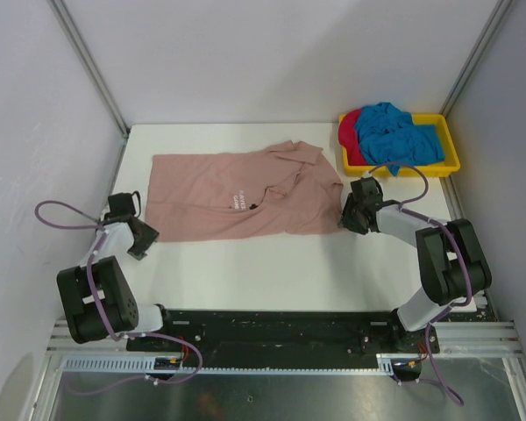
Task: Fold and stack the t-shirts
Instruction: Fold the flattened tshirt in 1/3 of the way
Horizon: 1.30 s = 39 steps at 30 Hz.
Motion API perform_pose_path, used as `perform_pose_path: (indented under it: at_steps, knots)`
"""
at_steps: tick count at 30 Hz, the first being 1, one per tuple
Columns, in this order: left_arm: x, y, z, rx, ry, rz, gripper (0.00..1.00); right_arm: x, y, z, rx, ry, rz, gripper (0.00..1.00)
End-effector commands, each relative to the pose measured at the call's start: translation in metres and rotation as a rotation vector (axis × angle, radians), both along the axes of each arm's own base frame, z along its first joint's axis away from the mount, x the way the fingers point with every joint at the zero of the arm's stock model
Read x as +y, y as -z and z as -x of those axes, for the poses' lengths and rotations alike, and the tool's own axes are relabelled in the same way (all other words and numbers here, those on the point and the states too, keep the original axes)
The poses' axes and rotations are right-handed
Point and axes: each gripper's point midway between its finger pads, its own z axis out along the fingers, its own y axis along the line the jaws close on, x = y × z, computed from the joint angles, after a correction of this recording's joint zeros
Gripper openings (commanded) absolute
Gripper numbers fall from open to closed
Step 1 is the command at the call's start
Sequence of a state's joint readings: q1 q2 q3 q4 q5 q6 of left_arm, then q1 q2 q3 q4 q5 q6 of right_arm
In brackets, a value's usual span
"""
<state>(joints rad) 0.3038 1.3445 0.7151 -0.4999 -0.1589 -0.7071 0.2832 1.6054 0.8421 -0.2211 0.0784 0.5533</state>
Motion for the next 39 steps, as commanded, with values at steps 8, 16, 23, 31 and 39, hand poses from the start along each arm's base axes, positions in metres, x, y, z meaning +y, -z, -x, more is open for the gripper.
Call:
perform_pose_path:
  at_steps: [8, 16, 23, 31, 39]
  knots:
    - [0.019, -0.011, -0.009, -0.037, -0.035, -0.045, 0.52, 0.008, 0.010, 0.007, 0.045, -0.020, -0.017, 0.38]
    - [0.025, -0.011, -0.023, -0.057, -0.066, -0.035, 0.52, 0.013, 0.011, 0.006, 0.044, -0.034, -0.035, 0.37]
    - [0.030, -0.014, -0.031, -0.090, -0.088, -0.028, 0.52, 0.016, 0.012, 0.007, 0.046, -0.046, -0.039, 0.36]
    - [0.036, -0.007, -0.036, -0.093, -0.113, -0.007, 0.50, 0.018, 0.014, 0.007, 0.050, -0.051, -0.045, 0.35]
    - [0.034, 0.007, -0.045, -0.092, -0.122, 0.031, 0.48, 0.018, 0.016, 0.008, 0.055, -0.056, -0.041, 0.35]
